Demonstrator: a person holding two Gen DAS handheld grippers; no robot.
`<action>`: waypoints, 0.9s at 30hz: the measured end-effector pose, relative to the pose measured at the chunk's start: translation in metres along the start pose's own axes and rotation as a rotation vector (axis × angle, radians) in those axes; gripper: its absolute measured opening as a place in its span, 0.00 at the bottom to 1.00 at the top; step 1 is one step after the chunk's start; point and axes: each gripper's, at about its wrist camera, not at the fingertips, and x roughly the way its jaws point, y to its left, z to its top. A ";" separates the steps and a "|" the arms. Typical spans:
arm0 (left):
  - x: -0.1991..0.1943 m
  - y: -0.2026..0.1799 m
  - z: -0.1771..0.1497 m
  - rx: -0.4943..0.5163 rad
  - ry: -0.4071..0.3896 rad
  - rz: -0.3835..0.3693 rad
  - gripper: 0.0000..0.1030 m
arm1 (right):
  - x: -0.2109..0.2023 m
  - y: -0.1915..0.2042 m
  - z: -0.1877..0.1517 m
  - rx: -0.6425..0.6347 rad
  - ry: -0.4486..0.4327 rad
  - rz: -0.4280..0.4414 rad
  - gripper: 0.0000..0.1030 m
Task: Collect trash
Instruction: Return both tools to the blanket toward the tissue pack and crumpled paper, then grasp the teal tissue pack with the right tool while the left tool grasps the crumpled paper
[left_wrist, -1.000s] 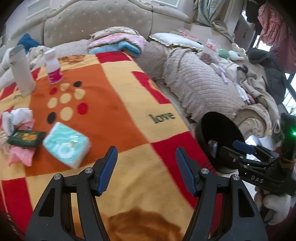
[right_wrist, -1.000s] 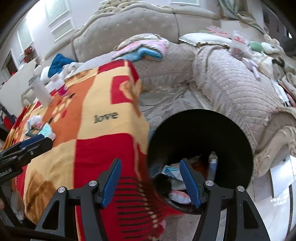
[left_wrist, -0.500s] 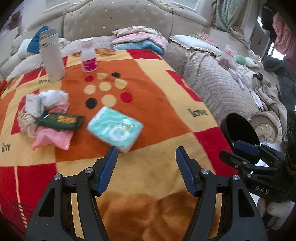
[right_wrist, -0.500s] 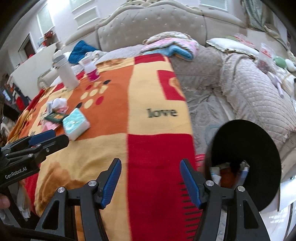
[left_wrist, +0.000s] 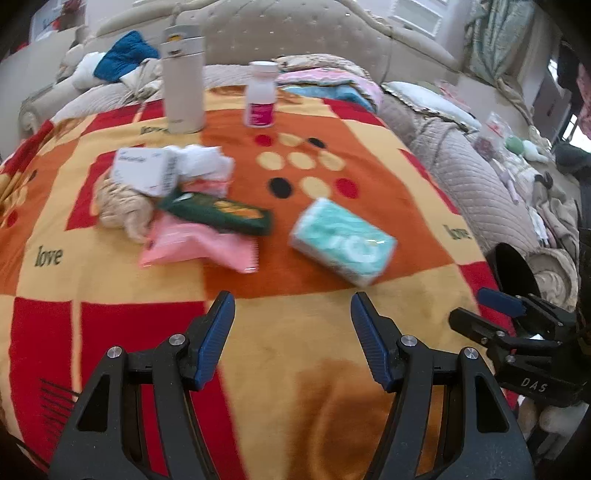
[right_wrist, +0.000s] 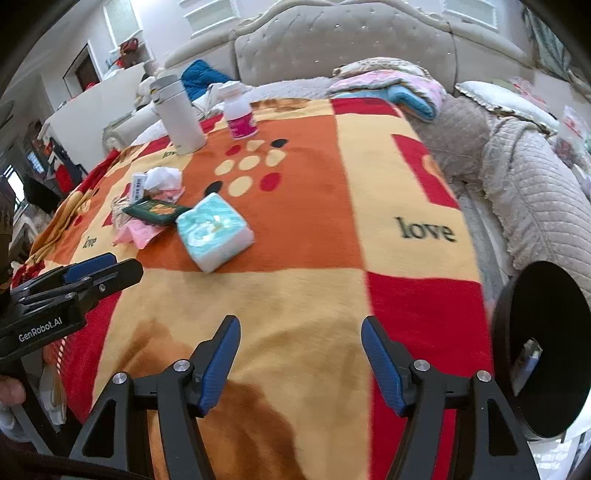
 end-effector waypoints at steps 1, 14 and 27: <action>0.001 0.006 0.000 -0.006 0.000 0.006 0.62 | 0.003 0.004 0.002 -0.004 0.003 0.007 0.64; -0.001 0.093 0.004 -0.152 0.008 0.090 0.62 | 0.040 0.050 0.045 -0.098 0.019 0.075 0.69; 0.018 0.155 0.044 -0.335 -0.018 0.043 0.62 | 0.090 0.068 0.073 -0.231 0.094 0.036 0.71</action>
